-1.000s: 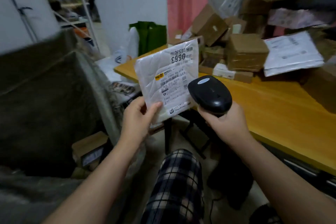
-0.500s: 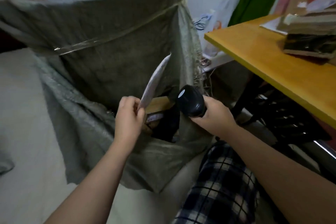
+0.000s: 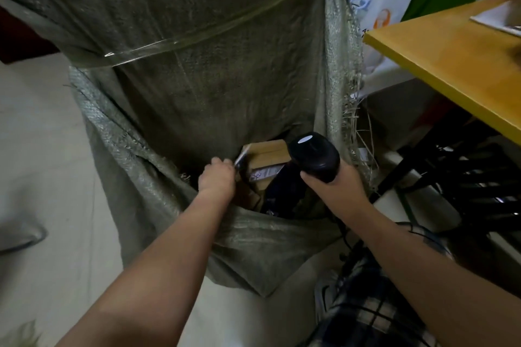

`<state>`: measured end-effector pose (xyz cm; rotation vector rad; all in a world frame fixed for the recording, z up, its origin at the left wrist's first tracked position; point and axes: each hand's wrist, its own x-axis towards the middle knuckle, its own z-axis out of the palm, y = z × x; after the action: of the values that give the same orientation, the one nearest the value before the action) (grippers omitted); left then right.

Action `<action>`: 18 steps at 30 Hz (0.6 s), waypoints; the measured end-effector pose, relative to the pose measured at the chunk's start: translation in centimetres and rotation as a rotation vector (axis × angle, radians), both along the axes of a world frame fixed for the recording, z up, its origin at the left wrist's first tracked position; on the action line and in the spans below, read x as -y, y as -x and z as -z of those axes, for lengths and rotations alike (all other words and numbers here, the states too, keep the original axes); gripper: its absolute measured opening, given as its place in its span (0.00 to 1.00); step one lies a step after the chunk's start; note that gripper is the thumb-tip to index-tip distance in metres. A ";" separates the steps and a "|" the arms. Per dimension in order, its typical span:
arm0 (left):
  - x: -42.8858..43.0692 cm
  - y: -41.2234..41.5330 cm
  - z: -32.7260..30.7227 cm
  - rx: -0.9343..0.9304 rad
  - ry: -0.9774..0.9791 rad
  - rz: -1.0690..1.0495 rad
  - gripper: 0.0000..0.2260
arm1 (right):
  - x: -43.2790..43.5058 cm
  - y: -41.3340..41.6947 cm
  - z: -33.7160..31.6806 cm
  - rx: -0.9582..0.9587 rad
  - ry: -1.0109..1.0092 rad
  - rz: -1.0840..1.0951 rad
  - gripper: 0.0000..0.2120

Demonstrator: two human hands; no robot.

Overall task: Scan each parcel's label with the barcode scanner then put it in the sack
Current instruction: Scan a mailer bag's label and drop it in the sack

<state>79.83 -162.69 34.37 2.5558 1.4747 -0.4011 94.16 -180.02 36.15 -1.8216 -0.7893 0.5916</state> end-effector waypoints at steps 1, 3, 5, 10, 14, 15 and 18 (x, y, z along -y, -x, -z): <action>0.2 -0.4 -0.1 0.031 -0.018 0.023 0.15 | 0.3 -0.1 0.0 -0.001 0.003 0.013 0.15; 0.9 -1.3 -1.1 0.128 -0.081 0.115 0.17 | 0.9 -0.4 -0.2 0.003 -0.001 0.036 0.15; 2.3 -2.1 -2.9 0.243 -0.148 0.220 0.17 | 1.6 -0.7 -1.1 0.031 -0.017 0.069 0.14; 7.1 -5.4 -8.1 0.496 -0.200 0.403 0.16 | 4.7 -2.2 -4.7 0.157 -0.082 0.214 0.16; 11.2 -9.1 -11.6 0.561 -0.226 0.556 0.15 | 9.0 -4.3 -8.4 0.150 -0.189 0.368 0.17; 12.4 -10.0 -12.3 0.573 -0.222 0.595 0.15 | 10.5 -4.8 -9.2 0.160 -0.217 0.409 0.16; 16.3 -12.5 -14.0 0.660 -0.180 0.683 0.15 | 15.3 -6.2 -11.7 0.214 -0.254 0.528 0.13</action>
<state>92.37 -179.04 48.33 2.8469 0.4158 0.4955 100.36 -195.31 47.83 -1.7723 -0.4614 -0.0449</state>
